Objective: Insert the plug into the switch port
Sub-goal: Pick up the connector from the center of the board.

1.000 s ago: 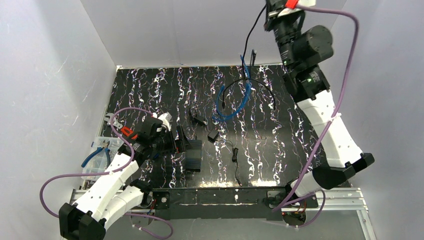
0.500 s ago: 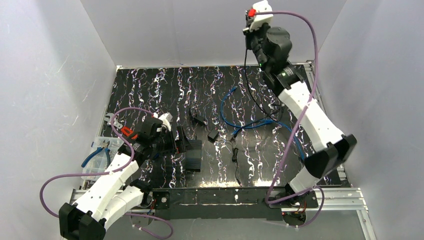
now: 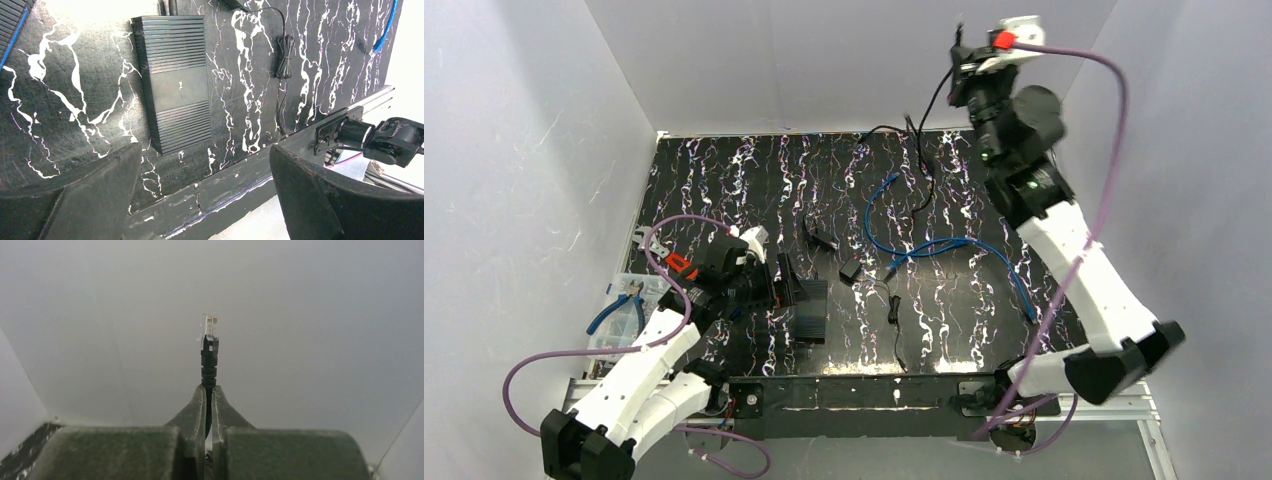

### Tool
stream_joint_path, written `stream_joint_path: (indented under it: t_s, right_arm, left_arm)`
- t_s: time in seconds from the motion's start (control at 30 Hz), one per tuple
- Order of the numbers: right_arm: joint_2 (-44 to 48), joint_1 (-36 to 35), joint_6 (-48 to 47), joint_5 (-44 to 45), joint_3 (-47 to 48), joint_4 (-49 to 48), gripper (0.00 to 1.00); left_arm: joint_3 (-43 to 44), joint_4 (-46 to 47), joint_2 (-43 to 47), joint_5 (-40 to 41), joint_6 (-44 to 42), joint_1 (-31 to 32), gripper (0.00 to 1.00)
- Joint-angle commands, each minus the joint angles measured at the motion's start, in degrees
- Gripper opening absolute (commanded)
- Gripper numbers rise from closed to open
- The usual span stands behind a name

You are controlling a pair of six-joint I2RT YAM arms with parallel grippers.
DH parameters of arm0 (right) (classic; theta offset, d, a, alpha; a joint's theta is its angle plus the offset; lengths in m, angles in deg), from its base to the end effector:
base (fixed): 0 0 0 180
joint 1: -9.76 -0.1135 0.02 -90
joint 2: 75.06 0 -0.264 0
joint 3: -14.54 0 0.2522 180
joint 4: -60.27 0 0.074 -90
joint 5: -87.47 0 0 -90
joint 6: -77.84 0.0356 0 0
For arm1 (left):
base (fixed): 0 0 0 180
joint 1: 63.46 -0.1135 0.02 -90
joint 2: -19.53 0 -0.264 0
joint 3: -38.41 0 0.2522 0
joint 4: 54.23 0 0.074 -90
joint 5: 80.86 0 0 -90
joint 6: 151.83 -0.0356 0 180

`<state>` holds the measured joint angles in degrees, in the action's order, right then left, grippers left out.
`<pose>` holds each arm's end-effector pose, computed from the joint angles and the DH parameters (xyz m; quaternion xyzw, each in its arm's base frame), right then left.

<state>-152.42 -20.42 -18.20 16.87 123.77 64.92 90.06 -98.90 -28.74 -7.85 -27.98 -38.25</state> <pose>0.2411 0.1266 0.5535 -0.0229 0.5327 0.0901 0.8412 0.1559 -0.0849 0.2541 -0.0071 0.9030 -0.3181 0.2886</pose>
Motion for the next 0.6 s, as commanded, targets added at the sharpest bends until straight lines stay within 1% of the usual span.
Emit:
stream_joint_path:
  t_s: [0.0, 0.1, 0.17, 0.23, 0.3, 0.33, 0.37, 0.4, 0.43, 0.5, 0.57]
  right_arm:
    - [-6.3, 3.5, 10.6, -2.3, -2.9, -0.9, 0.01]
    - [-6.6, 7.7, 17.4, -7.8, 9.7, 2.2, 0.01]
    - [-5.2, 9.1, 18.9, -7.9, 12.4, 1.8, 0.01]
    - [-2.5, 9.6, 20.1, -6.5, 8.9, 1.2, 0.01]
    - [-3.1, 9.7, 22.6, -9.9, 5.8, 3.7, 0.01]
    - [-4.6, 9.7, 22.9, -12.3, 5.9, 7.5, 0.01]
    - [-6.9, 9.8, 22.3, -14.8, 7.4, 13.6, 0.01]
    - [-7.2, 10.3, 22.5, -14.8, 5.8, 15.4, 0.01]
    - [-4.7, 11.5, 23.8, -10.7, -0.7, 10.4, 0.01]
    - [0.4, 13.9, 29.5, -15.2, -9.8, -1.6, 0.01]
    - [-1.5, 11.0, 27.9, -28.0, -3.2, 1.5, 0.01]
  left_arm:
    - [0.3, -2.0, 2.0, 0.2, -1.3, -0.4, 0.99]
    - [1.6, -4.0, 2.7, 1.5, -2.3, -0.4, 1.0]
    - [1.8, -4.0, 3.3, 1.5, -2.2, -0.4, 0.99]
    - [1.4, -3.2, 3.6, 1.3, -1.8, -0.4, 0.99]
    - [1.0, -2.2, 3.3, 1.0, -1.3, -0.4, 0.99]
    - [0.9, -1.7, 2.9, 0.6, -1.2, -0.4, 0.99]
    - [0.9, -1.3, 2.4, 0.1, -1.0, -0.4, 0.99]
    - [1.0, -1.1, 1.9, -0.4, -1.0, -0.4, 0.99]
    - [1.4, -1.4, 1.3, -0.8, -1.2, -0.4, 1.0]
    - [1.9, -2.2, 1.4, -0.8, -1.6, -0.4, 1.0]
    - [1.8, -2.4, 2.2, -0.1, -1.9, -0.4, 1.0]
